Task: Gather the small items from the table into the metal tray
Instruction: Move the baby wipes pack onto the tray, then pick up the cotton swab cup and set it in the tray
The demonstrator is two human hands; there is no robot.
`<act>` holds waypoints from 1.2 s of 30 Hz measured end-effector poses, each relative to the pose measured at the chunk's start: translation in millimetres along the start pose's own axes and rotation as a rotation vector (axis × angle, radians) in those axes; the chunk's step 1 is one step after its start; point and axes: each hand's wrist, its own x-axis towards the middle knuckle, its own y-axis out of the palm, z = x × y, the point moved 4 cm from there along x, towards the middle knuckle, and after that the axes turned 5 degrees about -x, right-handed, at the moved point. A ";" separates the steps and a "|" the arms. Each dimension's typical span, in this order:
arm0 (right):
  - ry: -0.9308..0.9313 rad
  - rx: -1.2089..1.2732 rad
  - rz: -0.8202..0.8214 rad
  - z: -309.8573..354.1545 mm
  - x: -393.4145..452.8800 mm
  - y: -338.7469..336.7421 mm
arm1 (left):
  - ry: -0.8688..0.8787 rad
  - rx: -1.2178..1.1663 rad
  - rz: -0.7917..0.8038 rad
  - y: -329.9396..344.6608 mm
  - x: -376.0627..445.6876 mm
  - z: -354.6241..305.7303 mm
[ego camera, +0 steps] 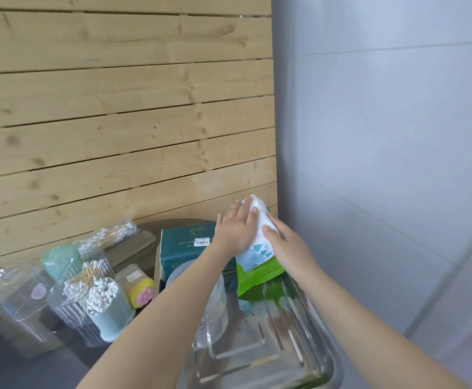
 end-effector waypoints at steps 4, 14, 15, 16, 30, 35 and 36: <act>-0.007 0.031 0.021 1.6 -3.0 -0.7 | -0.036 -0.019 0.000 -0.1 -4.7 -2.3; -0.276 -0.110 -0.136 33.9 -35.8 -10.0 | 0.008 -0.214 -0.097 -36.3 -75.0 -18.0; -0.307 -0.099 -0.137 38.3 -41.0 -7.4 | 0.007 -0.228 -0.102 -41.9 -87.4 -19.0; -0.332 -0.085 -0.136 42.9 -47.3 -3.4 | 0.009 -0.247 -0.109 -48.4 -100.3 -19.6; -0.367 -0.187 0.216 74.1 -120.8 91.5 | -0.107 0.032 -0.366 -105.3 -220.5 71.0; -0.324 -0.212 0.255 74.5 -118.8 117.9 | -0.243 0.096 -0.450 -119.4 -238.3 114.9; -0.325 -0.215 0.234 74.8 -116.3 121.6 | -0.243 0.069 -0.442 -119.8 -238.7 123.1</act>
